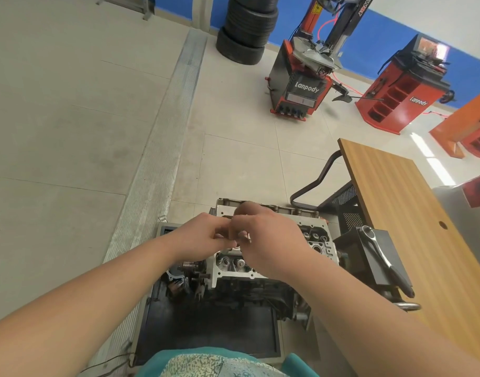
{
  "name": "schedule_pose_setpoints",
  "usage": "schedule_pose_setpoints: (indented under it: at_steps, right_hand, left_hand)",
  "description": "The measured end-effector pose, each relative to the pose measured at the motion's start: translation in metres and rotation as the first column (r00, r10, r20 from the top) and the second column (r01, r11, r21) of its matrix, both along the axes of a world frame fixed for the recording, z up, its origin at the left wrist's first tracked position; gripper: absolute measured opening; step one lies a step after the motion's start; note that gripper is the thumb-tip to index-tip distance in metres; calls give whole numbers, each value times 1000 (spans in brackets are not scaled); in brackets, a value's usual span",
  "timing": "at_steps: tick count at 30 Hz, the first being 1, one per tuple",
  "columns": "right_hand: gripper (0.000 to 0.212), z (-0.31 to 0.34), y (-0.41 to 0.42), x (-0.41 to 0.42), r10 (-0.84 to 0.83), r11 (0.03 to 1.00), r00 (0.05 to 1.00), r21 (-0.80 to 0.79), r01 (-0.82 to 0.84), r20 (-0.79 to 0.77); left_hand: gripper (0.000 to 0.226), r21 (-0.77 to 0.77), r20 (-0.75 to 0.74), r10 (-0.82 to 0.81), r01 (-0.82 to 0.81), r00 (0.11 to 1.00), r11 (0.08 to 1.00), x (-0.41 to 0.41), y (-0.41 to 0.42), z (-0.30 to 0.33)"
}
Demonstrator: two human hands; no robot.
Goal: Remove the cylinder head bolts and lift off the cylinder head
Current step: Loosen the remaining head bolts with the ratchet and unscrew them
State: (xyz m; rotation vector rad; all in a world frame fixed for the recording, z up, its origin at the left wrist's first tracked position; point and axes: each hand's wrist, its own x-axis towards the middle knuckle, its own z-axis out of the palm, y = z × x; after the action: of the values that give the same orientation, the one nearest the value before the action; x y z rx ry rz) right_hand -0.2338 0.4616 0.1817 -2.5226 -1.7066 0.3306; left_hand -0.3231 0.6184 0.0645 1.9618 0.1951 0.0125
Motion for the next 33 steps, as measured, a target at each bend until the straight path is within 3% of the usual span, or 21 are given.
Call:
schedule_pose_setpoints:
  at_steps: [1, 4, 9, 11, 13, 14, 17, 19, 21, 24, 25, 26, 29, 33]
  right_hand:
    - [19, 1, 0, -2, -28, 999, 1000, 28, 28, -3]
    - [37, -1, 7, -4, -163, 986, 984, -16, 164, 67]
    - [5, -1, 6, 0, -99, 992, 992, -64, 104, 75]
    - [26, -1, 3, 3, 6, 998, 1000, -57, -6, 8]
    - [24, 1, 4, 0, 35, 999, 999, 6, -34, -34]
    - [20, 1, 6, -2, 6, 1000, 999, 5, -6, -36]
    - [41, -2, 12, -2, -163, 985, 985, -40, 166, 63]
    - [33, -3, 11, -1, -129, 988, 986, -67, 137, 105]
    - [9, 0, 9, 1, -34, 996, 994, -76, 42, 100]
    - [24, 2, 5, 3, 109, 994, 993, -33, -108, 36]
    - [22, 3, 6, 1, 83, 996, 996, 15, -83, 13]
    - [27, 3, 7, -1, 33, 999, 999, 31, -33, 4]
    - [36, -1, 13, 2, -132, 988, 986, -61, 139, 104]
    - [9, 1, 6, 5, 13, 996, 995, -91, -4, 99]
  left_hand:
    - [6, 16, 10, 16, -17, 1000, 1000, 0, -1, 2]
    - [16, 61, 50, 111, -114, 993, 992, 5, -1, -1]
    - [23, -74, 3, -3, 3, 1000, 997, 2, 3, 3]
    - [23, 7, -13, -1, 1, 1000, 1000, 2, 6, -1]
    - [24, 87, -6, 11, -11, 1000, 996, 2, 6, -3]
    - [22, 90, 3, 17, -18, 1000, 996, 3, 5, -3]
    - [18, 13, 82, 93, -94, 992, 995, 2, 1, -2]
    - [30, -22, 95, 90, -89, 991, 996, 2, 0, -2]
    - [23, -25, 45, 24, -23, 999, 999, 1, 0, -4]
    - [13, 18, -20, -20, 21, 1000, 1000, 2, 2, -8]
    - [10, 40, -23, -17, 18, 1000, 999, 2, 1, -5]
    - [21, 74, -19, -7, 8, 1000, 997, 4, 2, -6]
    - [17, 52, 39, 45, -47, 998, 998, 7, 2, -6]
    - [23, 5, 24, -2, 2, 1000, 1000, 3, 1, -6]
